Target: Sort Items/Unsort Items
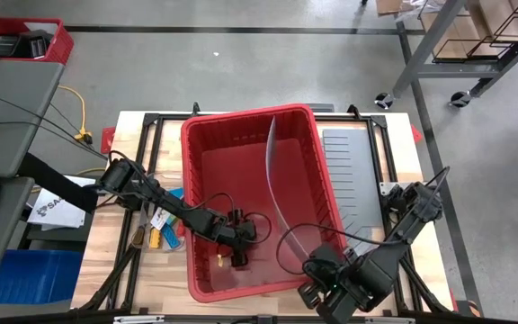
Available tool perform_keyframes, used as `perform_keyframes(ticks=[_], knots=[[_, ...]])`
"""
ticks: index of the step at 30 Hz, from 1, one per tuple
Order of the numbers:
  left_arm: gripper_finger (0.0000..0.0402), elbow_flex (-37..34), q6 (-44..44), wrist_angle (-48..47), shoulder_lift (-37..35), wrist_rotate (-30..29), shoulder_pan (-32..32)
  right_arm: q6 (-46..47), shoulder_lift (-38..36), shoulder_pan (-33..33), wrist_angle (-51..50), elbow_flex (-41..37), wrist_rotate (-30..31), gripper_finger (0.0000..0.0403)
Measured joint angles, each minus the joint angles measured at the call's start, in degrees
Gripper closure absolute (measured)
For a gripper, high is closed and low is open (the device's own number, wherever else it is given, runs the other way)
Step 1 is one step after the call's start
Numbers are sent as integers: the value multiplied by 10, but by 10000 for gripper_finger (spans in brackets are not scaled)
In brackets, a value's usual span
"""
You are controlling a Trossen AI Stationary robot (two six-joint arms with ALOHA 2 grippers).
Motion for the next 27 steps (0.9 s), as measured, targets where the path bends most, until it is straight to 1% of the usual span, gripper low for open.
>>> perform_keyframes(ticks=[3,8,10,12,13,16,19,22,27], knots=[[402,0,-5,1,0,1,2,4,2,0,1,24,27,403],[402,0,-12,1,0,5,6,-56,-1,-6,12,100,48,403],[402,0,-13,2,0,4,7,-61,0,-4,-24,135,40,403],[402,0,-13,2,0,8,9,-55,-1,-1,-74,157,15,403],[402,0,-14,2,0,9,10,-56,-3,1,-75,159,4,403],[402,0,-13,2,0,8,11,-69,-4,3,-71,144,-1,403],[402,0,-14,2,0,10,12,-63,-4,0,-71,97,-5,403],[402,0,-14,2,0,9,12,-37,-1,-8,-71,39,-9,403],[402,0,-20,2,0,9,12,11,-2,-13,-62,-19,10,403]])
